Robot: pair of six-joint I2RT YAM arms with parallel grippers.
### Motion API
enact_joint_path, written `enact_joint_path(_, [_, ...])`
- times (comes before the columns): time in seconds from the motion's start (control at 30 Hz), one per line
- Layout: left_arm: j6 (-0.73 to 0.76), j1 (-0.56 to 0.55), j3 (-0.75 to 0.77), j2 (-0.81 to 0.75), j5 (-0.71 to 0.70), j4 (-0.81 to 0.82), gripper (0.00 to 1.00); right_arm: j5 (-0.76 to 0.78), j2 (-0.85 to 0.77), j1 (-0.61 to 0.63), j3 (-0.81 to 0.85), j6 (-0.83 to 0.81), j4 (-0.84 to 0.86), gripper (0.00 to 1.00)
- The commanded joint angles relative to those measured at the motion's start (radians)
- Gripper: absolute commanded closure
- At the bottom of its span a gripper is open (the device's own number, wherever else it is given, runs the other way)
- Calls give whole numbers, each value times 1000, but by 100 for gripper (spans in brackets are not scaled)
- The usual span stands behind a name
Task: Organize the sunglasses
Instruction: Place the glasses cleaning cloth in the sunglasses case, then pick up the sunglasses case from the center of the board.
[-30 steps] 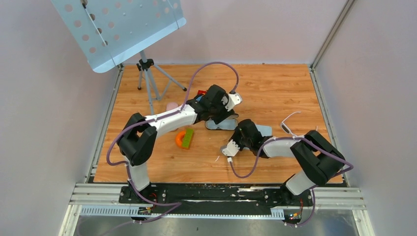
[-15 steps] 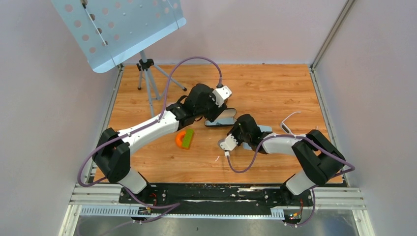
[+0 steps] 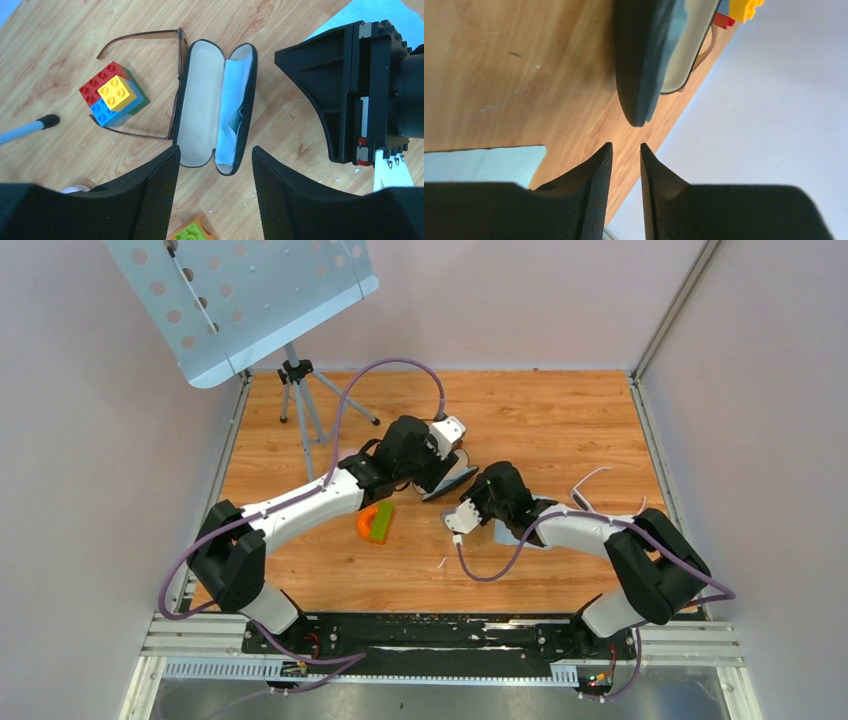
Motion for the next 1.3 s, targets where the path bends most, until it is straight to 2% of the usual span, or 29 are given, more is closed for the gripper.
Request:
enact_joint_path(0.0, [-60,4,-29,-44,-32,43,41,13,-38,-15,44,47,-67,68])
enact_joint_path(0.3, [-81,5,-93,-100,-62,61,41,-29,-144,-42,105,71,-228,67])
enact_joint_path(0.4, [-122,5,-120,-147,-100,63,40,-99,-137,-94,215,146,-317,65])
enact_joint_path(0.7, [-291,5,-269,-301,-231,73,40,-219,261,-239,835,637,-576,68])
enact_joint_path(0.87, [-384,5,-307,-302,-299,56,40,-289,477,-259,1070,784,-718,72])
enact_joint_path(1.0, [-493,5,-331,-285,-322,65,40,-431,463,-261,1057,803,-792,73])
enact_joint_path(1.17, [-604,5,-374,-252,-260,136,41,-640,388,-263,969,627,-1002,73])
enact_joint_path(1.27, [-636,7,-388,-225,-233,170,41,-683,370,-262,919,538,-1060,72])
